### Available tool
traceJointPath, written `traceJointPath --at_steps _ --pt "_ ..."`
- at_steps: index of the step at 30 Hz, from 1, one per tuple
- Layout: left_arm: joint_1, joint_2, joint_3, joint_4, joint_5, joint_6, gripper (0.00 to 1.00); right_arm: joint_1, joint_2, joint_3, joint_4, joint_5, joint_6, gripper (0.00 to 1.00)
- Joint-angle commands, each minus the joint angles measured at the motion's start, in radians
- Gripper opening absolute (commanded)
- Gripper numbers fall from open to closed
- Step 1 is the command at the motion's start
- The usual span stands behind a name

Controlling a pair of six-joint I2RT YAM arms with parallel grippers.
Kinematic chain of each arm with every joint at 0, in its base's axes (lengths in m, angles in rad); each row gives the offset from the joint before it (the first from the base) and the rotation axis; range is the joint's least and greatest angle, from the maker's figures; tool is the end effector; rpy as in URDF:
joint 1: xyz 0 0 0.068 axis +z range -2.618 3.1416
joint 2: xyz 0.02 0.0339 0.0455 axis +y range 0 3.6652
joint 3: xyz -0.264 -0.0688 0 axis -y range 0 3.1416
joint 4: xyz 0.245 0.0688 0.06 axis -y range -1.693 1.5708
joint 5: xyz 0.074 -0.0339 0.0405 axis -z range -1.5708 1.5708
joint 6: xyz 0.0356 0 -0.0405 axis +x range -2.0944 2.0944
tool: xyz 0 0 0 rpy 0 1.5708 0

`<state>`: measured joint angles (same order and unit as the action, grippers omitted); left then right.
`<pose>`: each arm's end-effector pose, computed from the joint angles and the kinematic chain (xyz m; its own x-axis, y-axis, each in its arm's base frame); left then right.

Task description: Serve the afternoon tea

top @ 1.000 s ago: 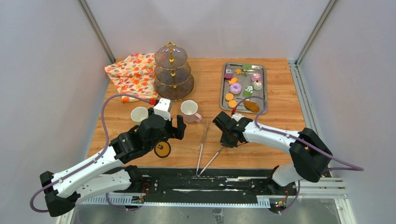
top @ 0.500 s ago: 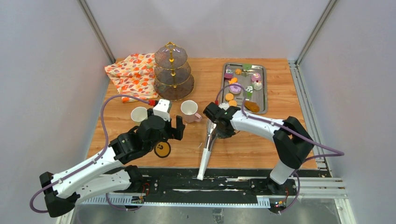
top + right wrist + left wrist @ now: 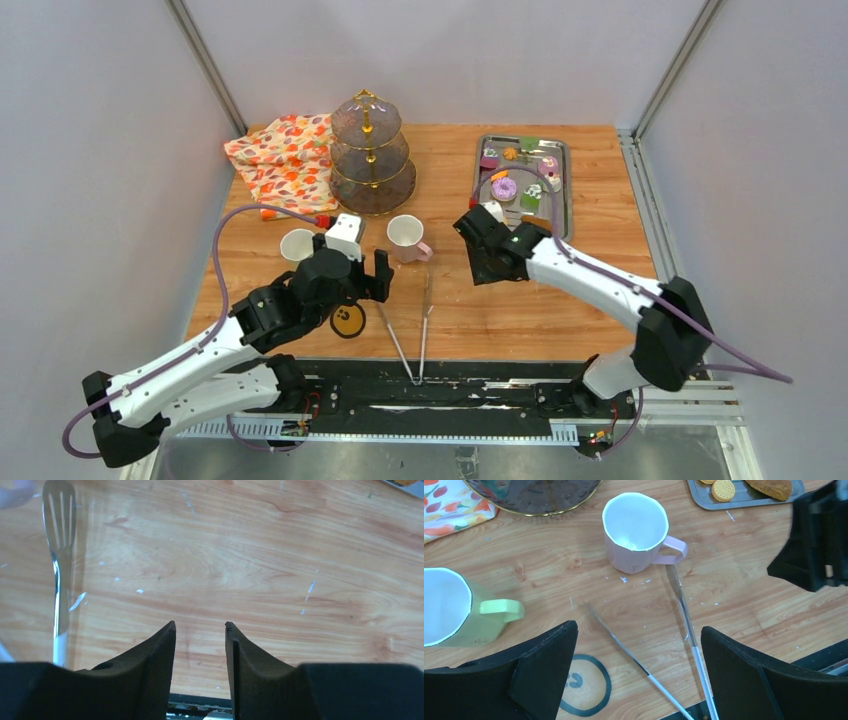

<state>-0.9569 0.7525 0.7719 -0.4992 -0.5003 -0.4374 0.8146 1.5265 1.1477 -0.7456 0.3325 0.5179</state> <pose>0.1087 -0.1246 0.3101 -0.4409 -0.0196 -0.8974 0.3150 0.9328 -0.1752 0.2175 0.2136 0.2453 -0.8303 -0.1983 -0.5209 -0.2070 0.9774 -0.0421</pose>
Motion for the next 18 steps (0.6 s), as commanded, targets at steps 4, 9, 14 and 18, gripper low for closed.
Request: traceJointPath --at_steps 4,9,14,18 --pt "0.006 0.018 -0.001 0.024 0.005 -0.003 0.98 0.005 -0.215 -0.203 0.257 -0.271 0.17 0.59" --pt "0.006 0.017 -0.003 0.029 -0.03 -0.036 0.98 0.124 -0.191 -0.25 0.359 -0.235 0.281 0.72" --pt "0.006 -0.03 -0.009 0.001 -0.094 -0.059 0.98 0.216 -0.062 -0.208 0.403 -0.183 0.306 0.74" --pt "0.006 -0.053 -0.007 -0.029 -0.141 -0.065 0.98 0.256 0.069 -0.131 0.39 -0.148 0.317 0.74"
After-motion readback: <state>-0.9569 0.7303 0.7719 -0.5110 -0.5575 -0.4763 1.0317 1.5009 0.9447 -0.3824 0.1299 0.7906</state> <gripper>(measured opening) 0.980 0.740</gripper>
